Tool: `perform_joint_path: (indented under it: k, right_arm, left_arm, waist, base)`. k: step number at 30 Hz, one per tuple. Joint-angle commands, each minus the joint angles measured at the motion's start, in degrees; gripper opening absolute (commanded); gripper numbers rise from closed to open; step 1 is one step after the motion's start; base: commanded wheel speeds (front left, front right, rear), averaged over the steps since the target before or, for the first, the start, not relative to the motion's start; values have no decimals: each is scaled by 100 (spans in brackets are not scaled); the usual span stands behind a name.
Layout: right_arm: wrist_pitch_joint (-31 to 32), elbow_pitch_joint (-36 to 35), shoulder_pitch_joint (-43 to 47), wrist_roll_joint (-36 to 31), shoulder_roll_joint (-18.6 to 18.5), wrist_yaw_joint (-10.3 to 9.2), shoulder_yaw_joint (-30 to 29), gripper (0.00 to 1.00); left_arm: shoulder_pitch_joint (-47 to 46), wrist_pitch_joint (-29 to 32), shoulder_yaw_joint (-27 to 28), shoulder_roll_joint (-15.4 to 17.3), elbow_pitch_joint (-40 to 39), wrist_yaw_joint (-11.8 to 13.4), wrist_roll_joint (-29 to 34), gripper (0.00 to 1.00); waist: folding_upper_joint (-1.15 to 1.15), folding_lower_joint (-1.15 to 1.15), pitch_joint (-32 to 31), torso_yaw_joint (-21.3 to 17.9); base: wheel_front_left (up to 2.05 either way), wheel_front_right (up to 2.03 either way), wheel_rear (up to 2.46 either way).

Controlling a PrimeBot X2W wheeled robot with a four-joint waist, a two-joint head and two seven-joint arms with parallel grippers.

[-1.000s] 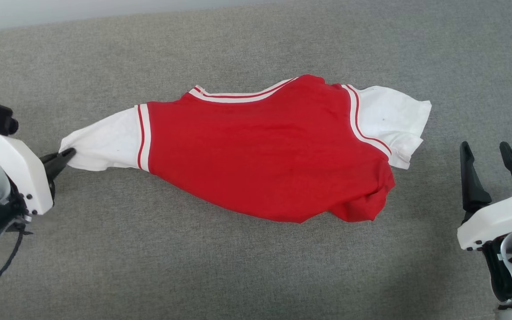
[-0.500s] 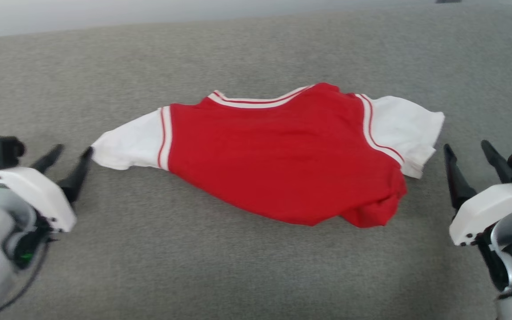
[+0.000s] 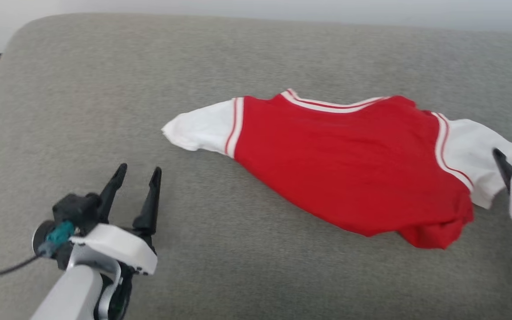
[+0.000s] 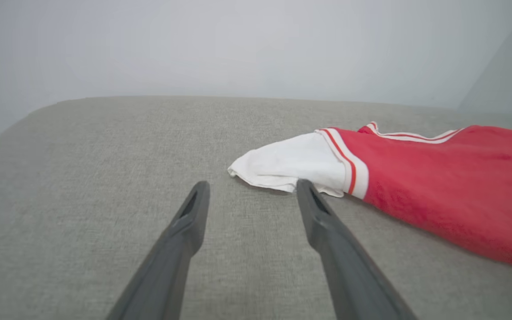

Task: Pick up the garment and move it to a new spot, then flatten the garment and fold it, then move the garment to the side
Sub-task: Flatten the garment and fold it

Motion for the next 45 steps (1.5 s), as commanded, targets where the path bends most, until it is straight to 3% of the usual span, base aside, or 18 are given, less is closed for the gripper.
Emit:
perform_joint_path:
  k: [1,5,12,21,22,23,24,25,26,34,37,40,45]
  right_arm:
    - [259,119,-114,222,-191,-2,132,100]
    - [692,418,-333,604,-657,-3,232,100]
    - [1191,884,-835,1013,-1045,-2,358,100]
    - [1358,1335,-1035,1175,-1013,-2,623,100]
    - [1365,1368,-1029,1185,-990,-2,644,90]
    - [1359,1392,-1041,1192,-978,-2,669,59]
    - [1348,1424,-1068,1206,-959,-3,669,37]
    - [1342,1465,-1096,1209,-937,-3,656,6]
    - [1350,1499,-1109,1221,-925,-3,670,0]
    - [1235,1507,-1356,1157,-827,-3,761,0]
    - [1219,1411,-1478,1136,-774,-3,815,0]
    - [1226,1291,-1599,1098,-711,-3,876,0]
    - [1253,1093,-1742,1072,-584,-1,1031,0]
  left_arm:
    - [233,-28,287,-149,-179,-104,256,100]
    - [632,-28,832,-536,-506,-341,767,100]
    - [764,-29,1428,-982,-638,-779,1262,100]
    - [552,-29,1750,-1160,-614,-992,1488,100]
    - [538,-29,1737,-1141,-608,-1003,1509,100]
    - [506,-29,1724,-1102,-615,-1014,1537,100]
    - [465,-29,1705,-1059,-618,-1011,1556,100]
    - [421,-29,1579,-1002,-613,-1017,1518,100]
    - [349,-29,1410,-898,-640,-1020,1495,100]
    - [-1122,90,-246,430,-719,-1011,932,100]
    - [-2030,636,-1244,1033,-699,-1012,293,100]
    - [-2870,1270,-2143,1423,-602,-1011,-716,100]
    - [-4071,2271,-3302,1848,-267,-1008,-2105,100]
  waist:
    - [0,0,6,211]
    - [0,0,80,399]
    - [0,0,415,599]
    - [0,0,668,622]
    - [0,0,678,609]
    - [0,0,689,593]
    - [0,0,701,571]
    - [0,0,704,543]
    - [0,0,701,514]
    - [0,0,850,351]
    - [0,0,980,270]
    - [0,0,1131,172]
    - [0,0,1340,23]
  base:
    - [0,0,0]
    - [0,0,0]
    - [0,0,0]
    - [0,0,0]
    - [0,0,0]
    - [0,0,0]
    - [0,0,0]
    - [0,0,0]
    - [0,0,0]
    - [0,0,0]
    - [0,0,0]
    - [0,0,0]
    - [0,0,0]
